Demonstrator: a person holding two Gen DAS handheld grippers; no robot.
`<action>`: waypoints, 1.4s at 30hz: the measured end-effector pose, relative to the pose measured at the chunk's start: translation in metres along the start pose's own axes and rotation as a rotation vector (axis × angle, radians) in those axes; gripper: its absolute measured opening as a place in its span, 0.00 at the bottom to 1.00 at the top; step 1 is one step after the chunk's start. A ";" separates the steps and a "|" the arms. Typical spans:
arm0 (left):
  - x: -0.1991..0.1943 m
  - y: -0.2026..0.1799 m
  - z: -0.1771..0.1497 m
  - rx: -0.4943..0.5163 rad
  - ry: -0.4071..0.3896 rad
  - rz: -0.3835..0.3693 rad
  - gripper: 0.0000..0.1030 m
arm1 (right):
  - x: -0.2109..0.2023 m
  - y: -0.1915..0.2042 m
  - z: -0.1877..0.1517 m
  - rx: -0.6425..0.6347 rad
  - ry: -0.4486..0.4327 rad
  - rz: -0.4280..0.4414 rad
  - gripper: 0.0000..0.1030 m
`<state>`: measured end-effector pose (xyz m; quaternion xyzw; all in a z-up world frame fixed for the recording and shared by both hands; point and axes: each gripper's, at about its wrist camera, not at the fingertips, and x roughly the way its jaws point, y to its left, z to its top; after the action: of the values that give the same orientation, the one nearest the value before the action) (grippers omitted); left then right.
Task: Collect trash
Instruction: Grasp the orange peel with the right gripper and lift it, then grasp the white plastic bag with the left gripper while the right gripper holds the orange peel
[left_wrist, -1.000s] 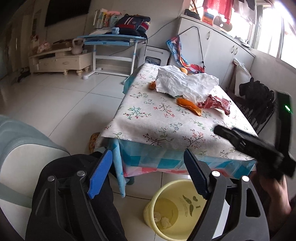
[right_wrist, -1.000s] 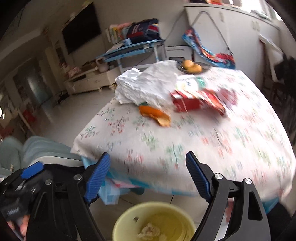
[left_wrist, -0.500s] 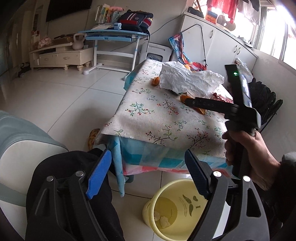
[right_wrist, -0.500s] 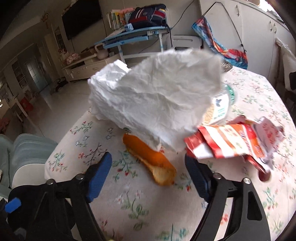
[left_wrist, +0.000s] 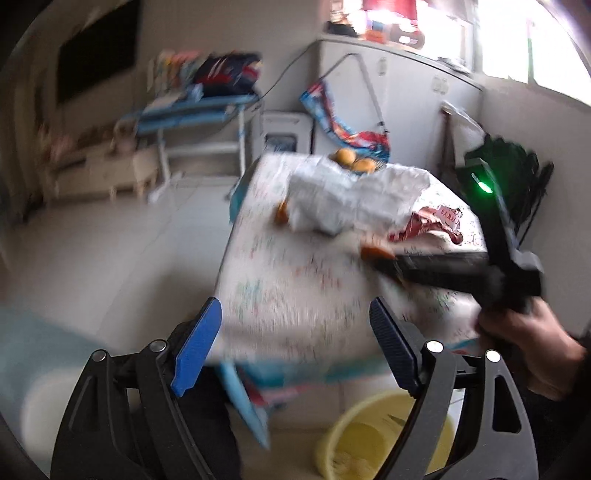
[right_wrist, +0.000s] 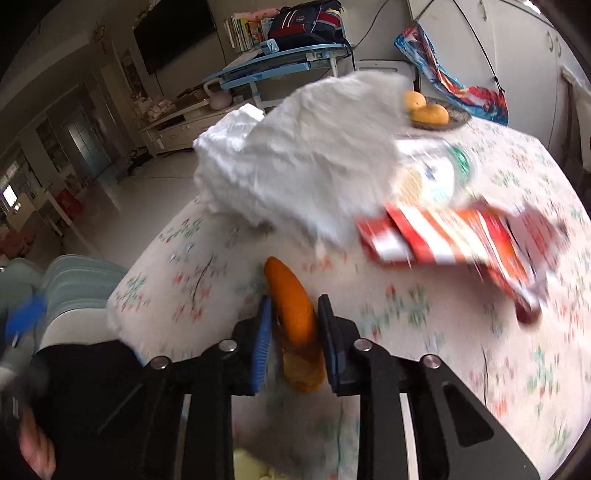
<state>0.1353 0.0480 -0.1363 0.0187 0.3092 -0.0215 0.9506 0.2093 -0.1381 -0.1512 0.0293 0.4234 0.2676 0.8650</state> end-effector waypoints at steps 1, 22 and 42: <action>0.006 -0.006 0.007 0.063 -0.019 0.017 0.77 | -0.003 -0.002 -0.003 0.004 -0.001 0.004 0.21; 0.133 -0.127 0.066 0.979 -0.150 0.150 0.80 | -0.042 -0.042 -0.036 0.153 -0.076 0.057 0.20; 0.083 -0.049 0.086 0.282 0.045 -0.210 0.04 | -0.046 -0.049 -0.045 0.199 -0.102 0.078 0.19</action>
<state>0.2505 -0.0079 -0.1164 0.1200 0.3247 -0.1633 0.9238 0.1744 -0.2103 -0.1605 0.1449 0.4019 0.2559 0.8672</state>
